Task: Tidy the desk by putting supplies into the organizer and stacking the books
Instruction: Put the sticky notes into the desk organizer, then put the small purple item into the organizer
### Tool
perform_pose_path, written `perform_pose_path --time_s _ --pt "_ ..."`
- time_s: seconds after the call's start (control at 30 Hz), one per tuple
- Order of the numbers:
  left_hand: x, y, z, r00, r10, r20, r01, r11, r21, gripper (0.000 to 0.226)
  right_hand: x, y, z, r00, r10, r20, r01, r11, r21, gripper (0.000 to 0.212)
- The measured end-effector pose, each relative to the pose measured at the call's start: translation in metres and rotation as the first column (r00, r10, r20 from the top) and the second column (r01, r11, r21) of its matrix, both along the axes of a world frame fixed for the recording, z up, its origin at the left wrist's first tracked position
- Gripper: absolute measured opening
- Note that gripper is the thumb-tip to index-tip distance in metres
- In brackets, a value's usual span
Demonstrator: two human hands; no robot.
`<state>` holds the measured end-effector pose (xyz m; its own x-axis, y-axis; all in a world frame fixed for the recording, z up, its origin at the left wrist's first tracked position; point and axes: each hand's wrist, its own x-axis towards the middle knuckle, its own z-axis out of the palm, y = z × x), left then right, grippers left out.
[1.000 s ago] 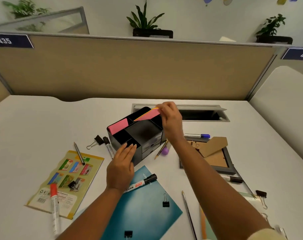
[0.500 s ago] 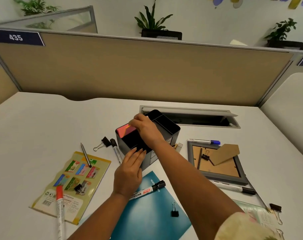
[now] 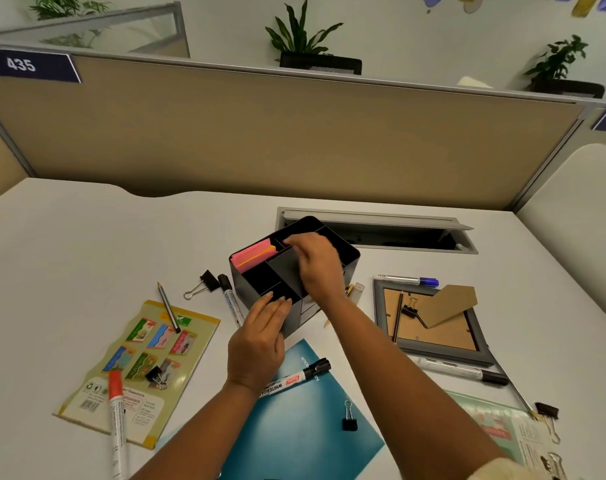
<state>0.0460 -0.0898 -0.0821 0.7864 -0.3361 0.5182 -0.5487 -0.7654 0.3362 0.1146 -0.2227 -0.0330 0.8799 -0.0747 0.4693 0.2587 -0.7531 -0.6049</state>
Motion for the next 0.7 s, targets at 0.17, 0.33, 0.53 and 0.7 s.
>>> perform_pose_path --time_s 0.17,0.33,0.53,0.7 --pt "0.0 -0.006 0.002 1.0 0.028 0.011 -0.028 0.999 -0.024 0.043 -0.032 -0.051 -0.032 0.917 -0.392 0.069 0.359 0.89 0.281 0.01" --pt "0.0 -0.005 0.001 0.999 0.036 0.016 -0.036 0.999 -0.017 0.043 -0.042 -0.057 -0.045 0.868 -0.484 0.109 0.452 0.862 0.23 0.01" --pt "0.001 -0.003 0.001 0.999 0.028 0.017 -0.028 1.0 0.006 0.043 -0.061 -0.053 -0.078 0.869 -0.434 -0.236 0.444 0.896 -0.011 0.023" --pt "0.0 -0.003 0.001 1.0 0.029 0.002 -0.029 1.0 0.005 0.043 -0.068 -0.051 -0.08 0.871 -0.393 -0.296 0.384 0.919 -0.09 0.04"
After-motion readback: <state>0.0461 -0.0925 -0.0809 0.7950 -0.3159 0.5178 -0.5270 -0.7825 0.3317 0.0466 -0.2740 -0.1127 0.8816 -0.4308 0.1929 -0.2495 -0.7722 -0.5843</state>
